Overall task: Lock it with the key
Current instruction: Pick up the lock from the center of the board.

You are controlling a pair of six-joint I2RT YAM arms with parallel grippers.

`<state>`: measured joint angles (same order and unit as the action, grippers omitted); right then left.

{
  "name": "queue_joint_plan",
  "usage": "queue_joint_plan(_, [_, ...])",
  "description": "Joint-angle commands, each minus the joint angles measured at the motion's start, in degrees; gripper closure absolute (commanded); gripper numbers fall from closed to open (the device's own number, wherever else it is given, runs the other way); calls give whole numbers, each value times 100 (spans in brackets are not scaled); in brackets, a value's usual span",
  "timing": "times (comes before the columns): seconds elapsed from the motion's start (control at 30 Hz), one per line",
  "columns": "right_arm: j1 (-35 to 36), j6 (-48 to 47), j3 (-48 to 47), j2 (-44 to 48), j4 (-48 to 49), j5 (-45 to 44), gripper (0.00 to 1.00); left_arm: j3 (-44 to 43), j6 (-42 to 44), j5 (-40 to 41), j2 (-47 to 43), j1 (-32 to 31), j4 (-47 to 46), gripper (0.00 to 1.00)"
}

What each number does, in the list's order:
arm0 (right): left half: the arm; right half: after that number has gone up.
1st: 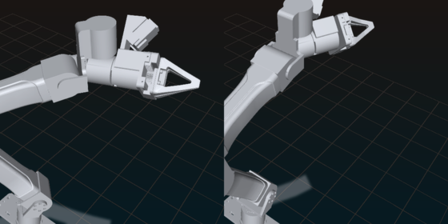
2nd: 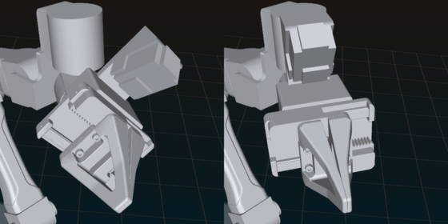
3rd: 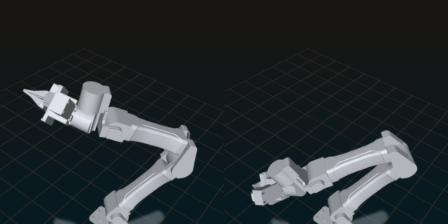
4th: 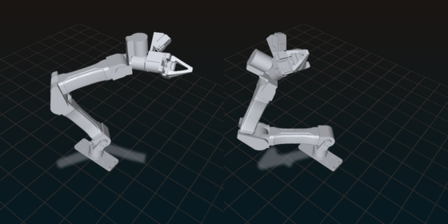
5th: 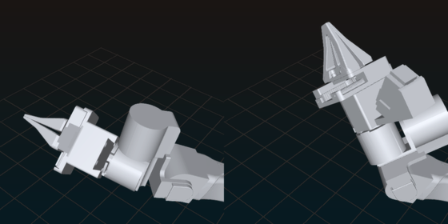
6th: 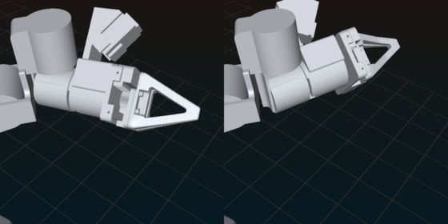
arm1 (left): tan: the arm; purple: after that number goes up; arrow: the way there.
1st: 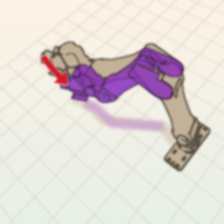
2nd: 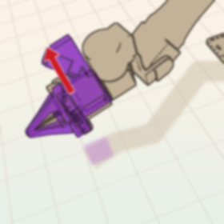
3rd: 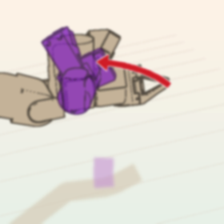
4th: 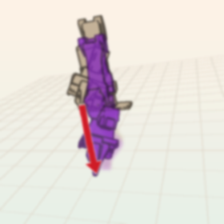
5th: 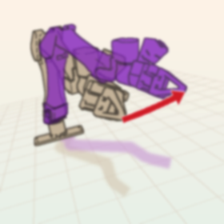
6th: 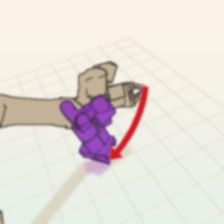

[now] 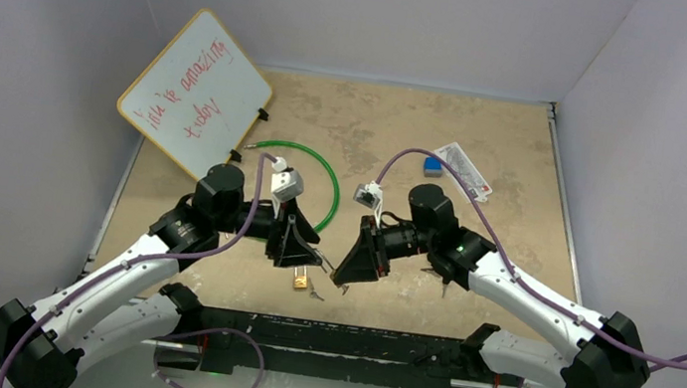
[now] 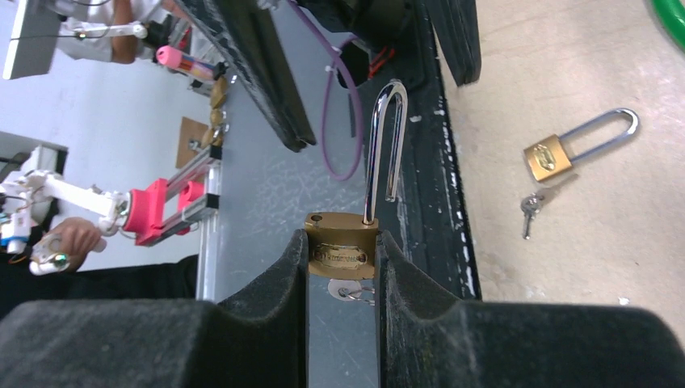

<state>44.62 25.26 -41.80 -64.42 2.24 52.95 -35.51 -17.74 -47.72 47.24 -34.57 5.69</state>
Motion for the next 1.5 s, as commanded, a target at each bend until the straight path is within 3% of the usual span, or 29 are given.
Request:
queue_joint_plan(0.0, [3,326,-223,97,607,487,100,-321,376,-592,63,11,173,46])
queue_joint_plan(0.23, [6,330,-228,75,610,474,100,-386,474,-620,124,12,313,79])
queue_joint_plan(0.4, [4,322,-223,3,571,331,100,-294,155,-614,159,11,-112,100])
queue_joint_plan(0.57, [6,434,-179,-21,641,137,96,-170,-260,-520,145,13,-472,100])
queue_joint_plan(0.7, [5,800,-1,-37,1121,277,76,-27,-604,-548,-44,13,-1004,100])
queue_joint_plan(0.83, [5,889,38,12,1269,346,61,-67,-678,-527,-132,11,-963,100])
queue_joint_plan(0.93, [6,890,19,27,1287,365,57,-79,-694,-478,-113,13,-943,100])
queue_joint_plan(1.13, [4,878,17,-2,1267,436,58,-49,-775,-405,-54,17,-1044,100])
queue_joint_plan(1.47, [10,754,93,247,1062,677,43,-70,-652,-354,-114,12,-860,100])
